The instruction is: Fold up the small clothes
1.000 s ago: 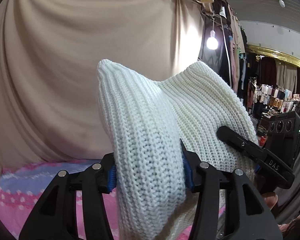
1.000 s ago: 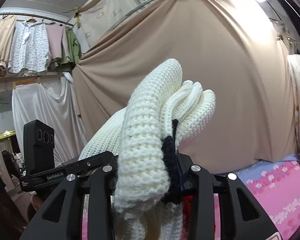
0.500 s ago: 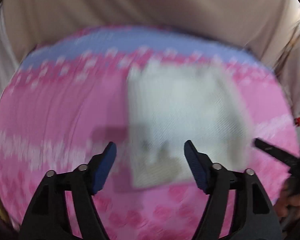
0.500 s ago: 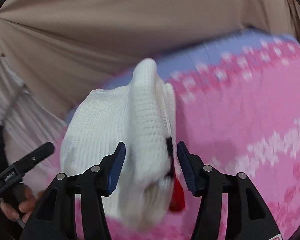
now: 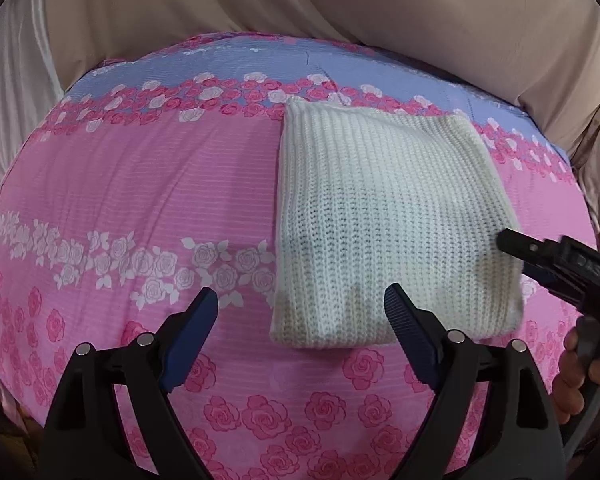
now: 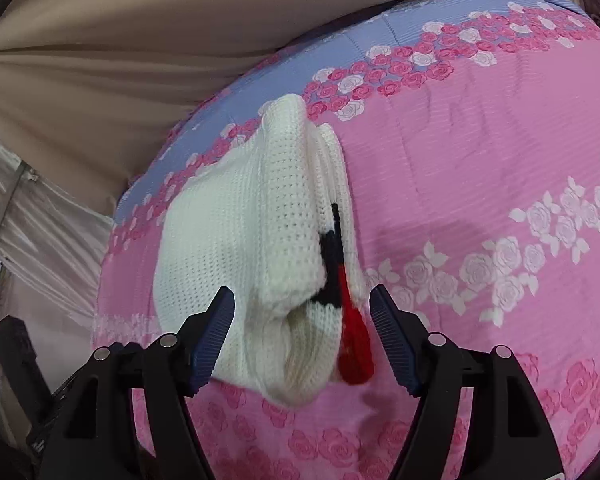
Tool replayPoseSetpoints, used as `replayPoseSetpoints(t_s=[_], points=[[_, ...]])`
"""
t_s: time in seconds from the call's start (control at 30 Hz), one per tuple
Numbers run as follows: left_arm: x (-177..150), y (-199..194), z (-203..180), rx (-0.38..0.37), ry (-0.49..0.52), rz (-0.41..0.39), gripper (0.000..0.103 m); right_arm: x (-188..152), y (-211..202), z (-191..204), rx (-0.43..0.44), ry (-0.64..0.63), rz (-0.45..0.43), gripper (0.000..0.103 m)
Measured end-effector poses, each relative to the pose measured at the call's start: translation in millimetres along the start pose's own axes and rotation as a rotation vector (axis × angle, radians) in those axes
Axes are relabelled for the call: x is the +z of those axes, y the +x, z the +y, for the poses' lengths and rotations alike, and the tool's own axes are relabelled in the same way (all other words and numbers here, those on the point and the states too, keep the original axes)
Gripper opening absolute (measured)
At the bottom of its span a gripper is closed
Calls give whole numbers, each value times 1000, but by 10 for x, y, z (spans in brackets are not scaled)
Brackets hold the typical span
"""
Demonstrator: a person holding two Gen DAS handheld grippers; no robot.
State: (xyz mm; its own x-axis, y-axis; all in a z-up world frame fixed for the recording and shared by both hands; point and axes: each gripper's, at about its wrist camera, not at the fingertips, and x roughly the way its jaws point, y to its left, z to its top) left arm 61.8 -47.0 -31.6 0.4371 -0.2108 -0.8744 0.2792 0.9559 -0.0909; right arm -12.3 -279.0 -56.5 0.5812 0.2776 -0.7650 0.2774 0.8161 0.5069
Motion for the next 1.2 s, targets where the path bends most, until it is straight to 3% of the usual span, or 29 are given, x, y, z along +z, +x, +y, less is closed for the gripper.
replayPoseSetpoints(t_s=[0.03, 0.07, 0.1, 0.17, 0.23, 0.3, 0.37, 0.43, 0.47, 0.53, 0.6, 0.63, 0.67, 0.73, 0.8, 0.83, 0.87, 0.97, 1.0, 1.1, 1.13, 1.2], points=[[13, 17, 13, 7, -4, 9, 83, 48, 123, 24, -15, -3, 22, 66], [18, 14, 36, 6, -10, 9, 83, 80, 215, 45, -18, -7, 39, 43], [21, -4, 61, 1, -15, 3, 83, 116, 273, 86, -12, -15, 59, 29], [29, -51, 97, -4, -15, -17, 83, 194, 148, 234, 19, -44, 26, 23], [29, -38, 126, 12, -11, -15, 83, 267, -162, 424, 106, -84, -49, 22], [-5, 78, 163, 38, -18, 17, 83, 292, -367, 511, 120, -121, -102, 22], [-66, 223, 188, 50, -30, 56, 83, 269, -254, 398, 57, -126, -81, 23], [-128, 309, 199, 61, -38, 98, 83, 209, 183, 108, -79, -108, 35, 24], [-149, 292, 204, 48, -42, 99, 83, 156, 349, -56, -95, -69, 86, 31], [-189, 197, 212, -23, -62, 82, 85, 100, 220, -180, 1, 31, 52, 39], [-208, 156, 209, -80, -89, 76, 90, 68, 30, -143, 20, 41, 14, 44], [-220, 164, 194, -96, -97, 75, 90, 44, -21, -124, 25, 34, 9, 52], [-225, 191, 159, -98, -88, 82, 90, 6, -47, -119, 31, 34, 14, 59], [-267, 321, 77, -82, -26, 130, 89, -109, -7, -140, 49, 45, 45, 63], [-329, 442, 20, -41, 56, 174, 71, -212, 160, -160, 14, 42, 97, 63], [-362, 496, 33, -2, 84, 192, 57, -247, 241, -193, 13, 47, 120, 61], [-377, 528, 96, 37, 70, 204, 53, -291, 314, -225, 22, 56, 142, 47], [-363, 561, 399, 21, -72, 205, 52, -272, 269, -171, 48, 65, 126, 27], [-349, 569, 405, 32, -68, 209, 52, -255, 240, -146, 49, 54, 118, 26], [-341, 561, 289, 90, -1, 208, 52, -269, 348, -152, -7, 16, 145, 32], [-345, 529, 268, 92, 3, 201, 52, -278, 391, -174, -25, 13, 150, 40], [-353, 410, 225, 82, -2, 178, 53, -277, 354, -191, -28, 31, 140, 42]])
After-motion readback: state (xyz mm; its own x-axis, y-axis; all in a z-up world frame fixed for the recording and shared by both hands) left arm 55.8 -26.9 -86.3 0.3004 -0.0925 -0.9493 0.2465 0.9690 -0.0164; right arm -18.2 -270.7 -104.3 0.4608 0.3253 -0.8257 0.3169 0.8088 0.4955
